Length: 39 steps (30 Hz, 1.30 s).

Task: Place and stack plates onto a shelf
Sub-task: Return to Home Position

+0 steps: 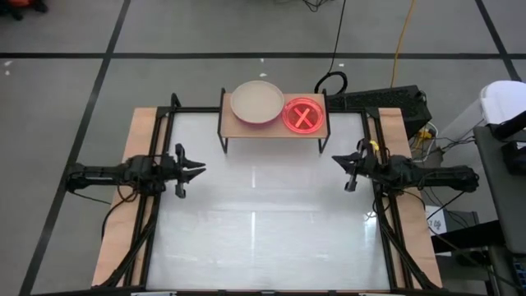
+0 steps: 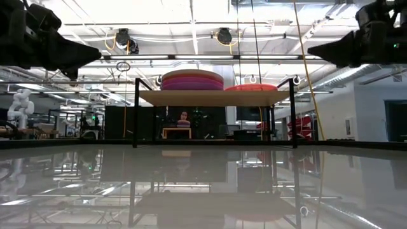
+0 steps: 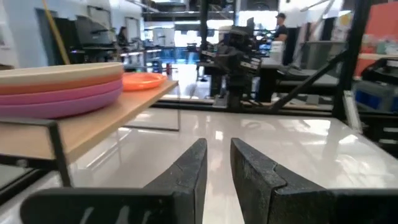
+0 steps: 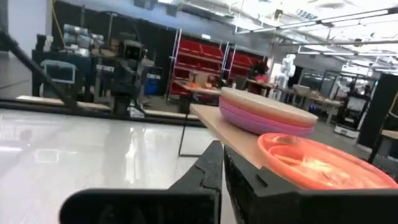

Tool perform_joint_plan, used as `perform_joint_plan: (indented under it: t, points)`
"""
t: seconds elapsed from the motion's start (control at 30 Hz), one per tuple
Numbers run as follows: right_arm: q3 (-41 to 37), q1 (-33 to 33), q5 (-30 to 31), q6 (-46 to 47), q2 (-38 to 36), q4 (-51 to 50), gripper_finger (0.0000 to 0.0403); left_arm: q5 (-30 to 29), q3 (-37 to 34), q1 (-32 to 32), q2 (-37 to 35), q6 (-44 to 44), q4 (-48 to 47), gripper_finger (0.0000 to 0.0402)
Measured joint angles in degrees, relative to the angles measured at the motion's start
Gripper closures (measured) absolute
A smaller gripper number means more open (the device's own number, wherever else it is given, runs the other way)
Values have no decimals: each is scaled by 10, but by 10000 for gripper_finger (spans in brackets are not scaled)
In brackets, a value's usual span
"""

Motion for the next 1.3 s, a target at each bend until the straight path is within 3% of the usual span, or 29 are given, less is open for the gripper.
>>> perform_joint_plan:
  t: [0.23, 0.5, 1.3]
  points:
    - [-1, 1, 0, 8, 1, 7, 402, 29, 0, -1, 1, 14, -8, 393]
    - [-2, 1, 0, 69, 0, 4, 403, 35, 0, -1, 1, -47, -7, 396]
    - [-3, 1, -1, 69, 0, 3, 403, 35, 0, -1, 1, -42, -5, 397]
